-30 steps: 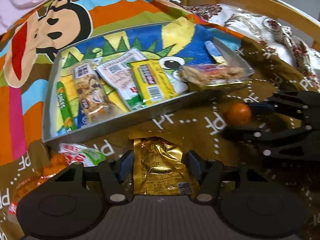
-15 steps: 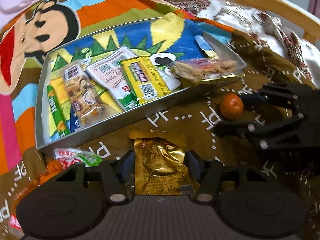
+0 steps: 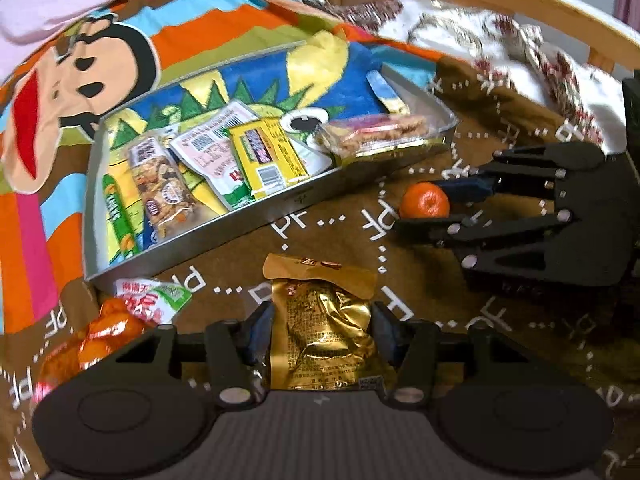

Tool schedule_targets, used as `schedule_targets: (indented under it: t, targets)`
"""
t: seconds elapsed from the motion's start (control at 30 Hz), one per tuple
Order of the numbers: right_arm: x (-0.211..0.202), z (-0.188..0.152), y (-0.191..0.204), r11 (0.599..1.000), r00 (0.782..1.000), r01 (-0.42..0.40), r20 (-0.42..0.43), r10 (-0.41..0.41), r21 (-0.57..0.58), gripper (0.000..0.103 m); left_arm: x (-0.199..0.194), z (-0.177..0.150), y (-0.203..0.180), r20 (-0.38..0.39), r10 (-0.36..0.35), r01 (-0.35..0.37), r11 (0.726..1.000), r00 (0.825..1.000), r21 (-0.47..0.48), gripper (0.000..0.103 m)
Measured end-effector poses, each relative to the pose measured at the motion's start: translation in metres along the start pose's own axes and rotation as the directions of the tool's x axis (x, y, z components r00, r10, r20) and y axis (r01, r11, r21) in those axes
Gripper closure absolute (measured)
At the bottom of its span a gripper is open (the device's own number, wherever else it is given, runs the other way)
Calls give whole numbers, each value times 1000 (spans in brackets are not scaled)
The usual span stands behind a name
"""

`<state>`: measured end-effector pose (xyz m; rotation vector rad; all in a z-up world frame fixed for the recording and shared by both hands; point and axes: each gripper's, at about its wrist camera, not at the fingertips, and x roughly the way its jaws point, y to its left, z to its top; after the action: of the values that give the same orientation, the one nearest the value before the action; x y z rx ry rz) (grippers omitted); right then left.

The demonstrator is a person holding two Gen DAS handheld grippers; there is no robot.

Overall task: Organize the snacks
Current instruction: 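Close the left tool on the gold foil packet while the right tool grips the tangerine, then carry the gold packet and tangerine over the tray and lower them in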

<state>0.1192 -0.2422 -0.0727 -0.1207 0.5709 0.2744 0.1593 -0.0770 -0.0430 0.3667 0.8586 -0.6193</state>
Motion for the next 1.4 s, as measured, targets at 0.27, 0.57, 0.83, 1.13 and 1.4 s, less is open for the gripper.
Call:
schedule_targets:
  t: [0.27, 0.57, 0.83, 1.13, 1.4]
  targets:
    - [-20, 15, 16, 996, 994, 48, 103, -40, -79, 68, -41, -10, 4, 137, 38, -15, 987, 990, -162, 47]
    - [-29, 25, 0, 987, 961, 162, 230, -151, -27, 68, -54, 33, 8, 254, 76, -27, 981, 964, -190, 47]
    - [-10, 34, -53, 958, 933, 245, 234, -275, 151, 68, -4, 76, 9, 356, 120, -2, 949, 927, -315, 47]
    - [13, 28, -86, 939, 940, 251, 173, -295, 234, 68, 52, 121, 4, 325, 145, -36, 947, 935, -319, 47]
    - [32, 26, -87, 944, 958, 233, 112, -264, 232, 68, 85, 131, 8, 242, 167, -82, 941, 956, -327, 47]
